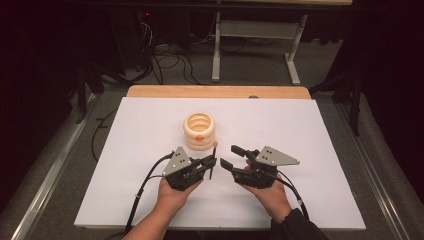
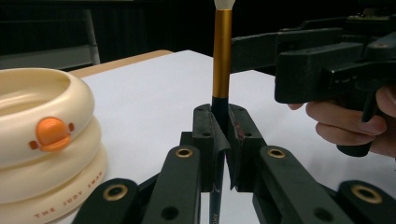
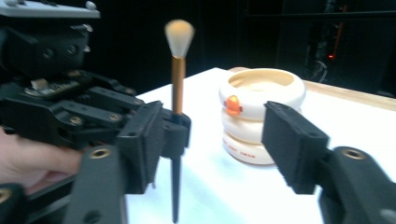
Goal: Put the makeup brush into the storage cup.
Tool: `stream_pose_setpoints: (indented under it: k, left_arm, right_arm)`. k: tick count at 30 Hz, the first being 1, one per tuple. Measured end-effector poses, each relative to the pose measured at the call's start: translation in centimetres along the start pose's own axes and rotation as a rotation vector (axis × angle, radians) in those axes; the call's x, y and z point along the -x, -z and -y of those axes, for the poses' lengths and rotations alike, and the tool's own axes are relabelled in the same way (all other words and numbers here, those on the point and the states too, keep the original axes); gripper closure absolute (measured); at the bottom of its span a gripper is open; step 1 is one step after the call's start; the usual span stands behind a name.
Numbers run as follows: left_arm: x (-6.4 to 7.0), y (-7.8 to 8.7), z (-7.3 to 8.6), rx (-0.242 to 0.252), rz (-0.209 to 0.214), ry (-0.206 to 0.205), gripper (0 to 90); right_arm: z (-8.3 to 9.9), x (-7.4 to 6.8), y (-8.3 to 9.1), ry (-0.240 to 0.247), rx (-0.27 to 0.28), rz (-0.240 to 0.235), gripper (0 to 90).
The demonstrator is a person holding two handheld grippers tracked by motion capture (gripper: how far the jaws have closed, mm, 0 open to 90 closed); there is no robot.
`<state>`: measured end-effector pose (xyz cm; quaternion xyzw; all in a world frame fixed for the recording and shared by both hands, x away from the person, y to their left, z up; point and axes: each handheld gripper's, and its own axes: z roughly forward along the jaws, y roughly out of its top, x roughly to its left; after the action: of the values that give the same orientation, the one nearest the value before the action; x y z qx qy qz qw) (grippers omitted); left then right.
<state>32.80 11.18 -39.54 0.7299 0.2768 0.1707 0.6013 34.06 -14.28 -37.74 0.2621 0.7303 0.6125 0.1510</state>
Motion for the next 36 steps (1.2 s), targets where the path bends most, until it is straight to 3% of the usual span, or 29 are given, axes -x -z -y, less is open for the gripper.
stream_pose_setpoints:
  k: [10, 23, 36]
  left_arm:
    - [-0.7, 0.9, -0.1, 0.013, -0.016, 0.011, 83.3]
    - [-1.7, 1.9, -0.4, 0.033, -0.037, 0.023, 83.3]
    - [-3.7, 3.6, -0.8, 0.034, -0.113, 0.02, 83.3]
  right_arm:
    - [0.5, 0.5, 0.6, 0.012, -0.024, 0.054, 17.9]
    - [1.9, 1.5, 1.7, 0.026, -0.095, 0.108, 7.5]
    - [3.3, 1.9, 1.9, 0.017, -0.112, 0.13, 0.9]
